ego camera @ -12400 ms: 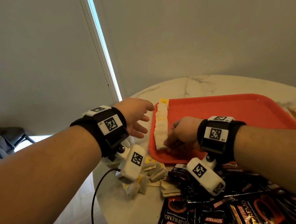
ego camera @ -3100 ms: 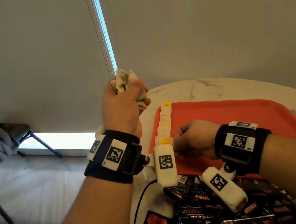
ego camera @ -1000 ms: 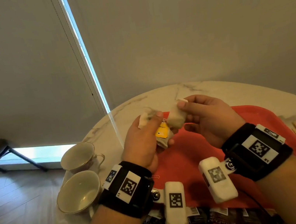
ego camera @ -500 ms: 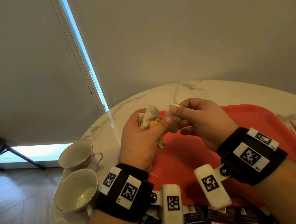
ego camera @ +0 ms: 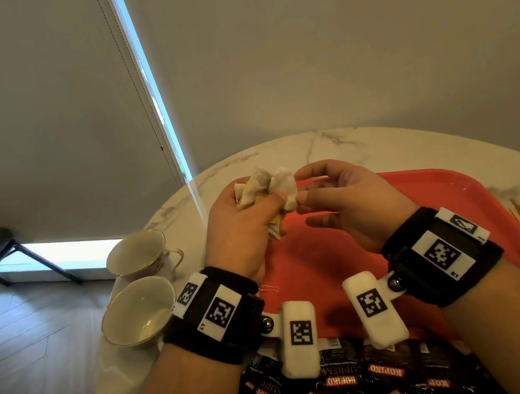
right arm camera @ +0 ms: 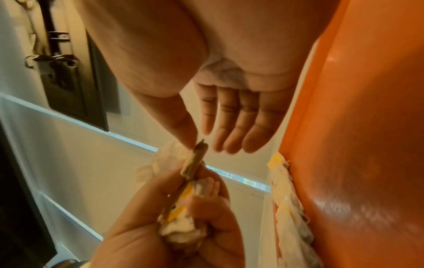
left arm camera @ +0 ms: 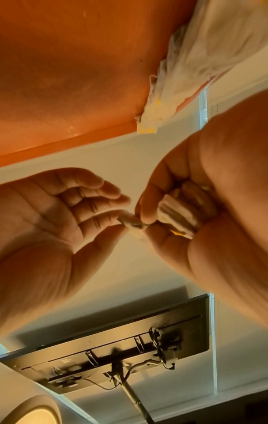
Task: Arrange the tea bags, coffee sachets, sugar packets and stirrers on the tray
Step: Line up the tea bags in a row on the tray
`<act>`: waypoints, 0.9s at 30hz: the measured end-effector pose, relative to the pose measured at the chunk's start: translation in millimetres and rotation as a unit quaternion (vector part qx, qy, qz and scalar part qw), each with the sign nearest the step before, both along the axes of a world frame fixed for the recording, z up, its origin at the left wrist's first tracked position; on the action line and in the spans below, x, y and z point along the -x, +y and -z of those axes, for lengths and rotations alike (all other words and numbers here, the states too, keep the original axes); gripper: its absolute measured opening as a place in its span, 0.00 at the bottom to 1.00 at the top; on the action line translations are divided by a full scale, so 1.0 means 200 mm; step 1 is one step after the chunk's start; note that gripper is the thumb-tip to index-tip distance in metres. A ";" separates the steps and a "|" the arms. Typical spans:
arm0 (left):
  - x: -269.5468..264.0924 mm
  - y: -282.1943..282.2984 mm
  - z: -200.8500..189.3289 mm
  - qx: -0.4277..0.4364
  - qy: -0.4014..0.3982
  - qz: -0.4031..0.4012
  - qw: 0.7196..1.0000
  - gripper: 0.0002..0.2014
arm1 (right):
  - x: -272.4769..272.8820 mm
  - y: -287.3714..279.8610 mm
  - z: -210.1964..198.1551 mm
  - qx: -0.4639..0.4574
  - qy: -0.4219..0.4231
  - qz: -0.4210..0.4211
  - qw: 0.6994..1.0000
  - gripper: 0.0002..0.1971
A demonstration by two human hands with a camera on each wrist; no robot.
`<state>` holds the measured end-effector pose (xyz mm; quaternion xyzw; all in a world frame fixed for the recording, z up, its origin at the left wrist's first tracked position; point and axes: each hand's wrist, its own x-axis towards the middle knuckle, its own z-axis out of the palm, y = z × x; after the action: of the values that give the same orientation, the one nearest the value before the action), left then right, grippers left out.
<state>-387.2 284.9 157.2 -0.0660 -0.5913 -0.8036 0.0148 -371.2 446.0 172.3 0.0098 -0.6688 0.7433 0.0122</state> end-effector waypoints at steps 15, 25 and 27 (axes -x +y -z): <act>0.02 -0.08 -0.09 -0.118 -0.047 -0.150 0.980 0.05 | 0.36 -0.05 0.04 0.034 -0.122 0.112 0.986 0.10; 0.02 -0.09 -0.08 -0.106 -0.044 -0.163 0.980 0.04 | 0.63 -0.22 0.13 -0.056 -0.144 0.109 0.982 0.09; 0.02 -0.09 -0.08 -0.108 -0.045 -0.158 0.981 0.04 | 0.65 -0.23 0.13 -0.049 -0.164 0.087 0.981 0.08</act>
<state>-391.4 267.2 173.2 0.0657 -0.5043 -0.8524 0.1219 -500.5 399.2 147.3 -0.1704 -0.6958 0.6969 -0.0333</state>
